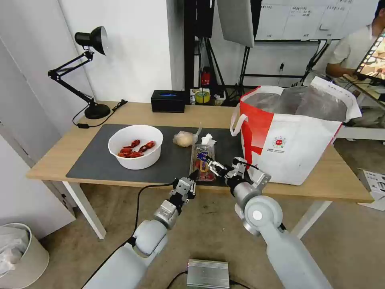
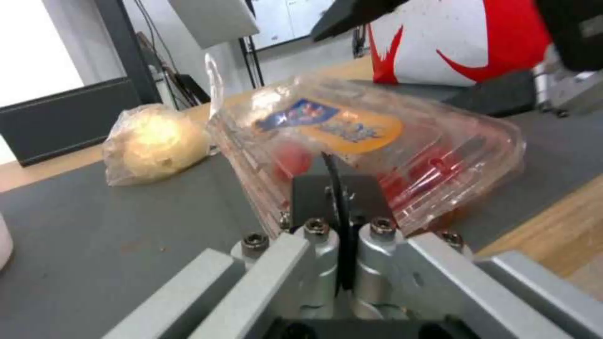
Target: Pick up the trash from the table and place it into the takeout bag.
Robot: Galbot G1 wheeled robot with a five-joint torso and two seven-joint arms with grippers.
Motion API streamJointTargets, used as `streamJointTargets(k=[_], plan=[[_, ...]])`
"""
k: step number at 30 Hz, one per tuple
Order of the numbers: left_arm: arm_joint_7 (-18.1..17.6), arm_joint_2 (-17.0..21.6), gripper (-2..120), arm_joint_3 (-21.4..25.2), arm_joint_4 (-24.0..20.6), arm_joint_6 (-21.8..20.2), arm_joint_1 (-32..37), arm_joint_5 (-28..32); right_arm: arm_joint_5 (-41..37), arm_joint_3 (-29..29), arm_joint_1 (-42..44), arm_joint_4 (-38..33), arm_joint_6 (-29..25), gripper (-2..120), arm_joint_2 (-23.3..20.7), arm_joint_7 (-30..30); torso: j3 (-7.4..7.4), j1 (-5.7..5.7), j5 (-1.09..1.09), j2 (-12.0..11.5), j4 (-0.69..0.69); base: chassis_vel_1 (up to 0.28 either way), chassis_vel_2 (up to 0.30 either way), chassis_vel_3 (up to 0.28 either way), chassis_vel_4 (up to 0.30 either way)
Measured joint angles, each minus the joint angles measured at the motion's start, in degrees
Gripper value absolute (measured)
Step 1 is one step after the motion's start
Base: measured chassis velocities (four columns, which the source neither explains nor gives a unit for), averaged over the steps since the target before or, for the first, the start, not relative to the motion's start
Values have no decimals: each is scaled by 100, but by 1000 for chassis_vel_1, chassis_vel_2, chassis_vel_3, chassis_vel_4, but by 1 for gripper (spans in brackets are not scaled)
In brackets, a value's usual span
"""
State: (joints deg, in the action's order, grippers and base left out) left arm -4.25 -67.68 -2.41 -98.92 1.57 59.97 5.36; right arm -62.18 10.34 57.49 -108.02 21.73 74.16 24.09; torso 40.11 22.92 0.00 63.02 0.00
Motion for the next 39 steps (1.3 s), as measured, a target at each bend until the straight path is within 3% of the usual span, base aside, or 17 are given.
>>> streamJointTargets(k=[14, 23, 25, 30, 33, 34, 39], plan=[[-20, -38, 0, -29, -6, 13, 76, 2, -6, -79, -139, 269, 61, 98, 199, 129, 0, 0, 0, 0, 1, 0, 0, 0, 0], [-15, -57, 0, -12, -42, 21, 111, -5, 171, -123, -118, 358, 51, 62, 319, 21, 0, 0, 0, 0, 0, 0, 0, 0, 0], [-15, -56, 0, -11, -44, 21, 112, -5, 175, -123, -118, 359, 49, 62, 321, 19, 0, 0, 0, 0, 0, 0, 0, 0, 0], [1, -52, 0, 36, -71, 23, 159, -7, 235, -131, -103, 367, -4, 37, 384, 2, 0, 0, 0, 0, 0, 0, 0, 0, 0], [1, -57, 0, 50, -75, 26, 169, -8, 246, -128, -98, 367, -17, 31, 387, -5, 0, 0, -1, 0, -1, 0, 0, 0, 0], [-4, -62, 0, 71, -91, 26, 183, -9, 265, -128, -87, 364, -50, 23, 395, -14, 0, 0, 0, 0, 0, 0, 0, 0, 0], [-40, -62, 0, 102, -136, 23, 197, -5, 264, -124, -76, 348, -106, 8, 398, -14, 0, 0, 0, 0, 0, 0, 0, 0, 0]])
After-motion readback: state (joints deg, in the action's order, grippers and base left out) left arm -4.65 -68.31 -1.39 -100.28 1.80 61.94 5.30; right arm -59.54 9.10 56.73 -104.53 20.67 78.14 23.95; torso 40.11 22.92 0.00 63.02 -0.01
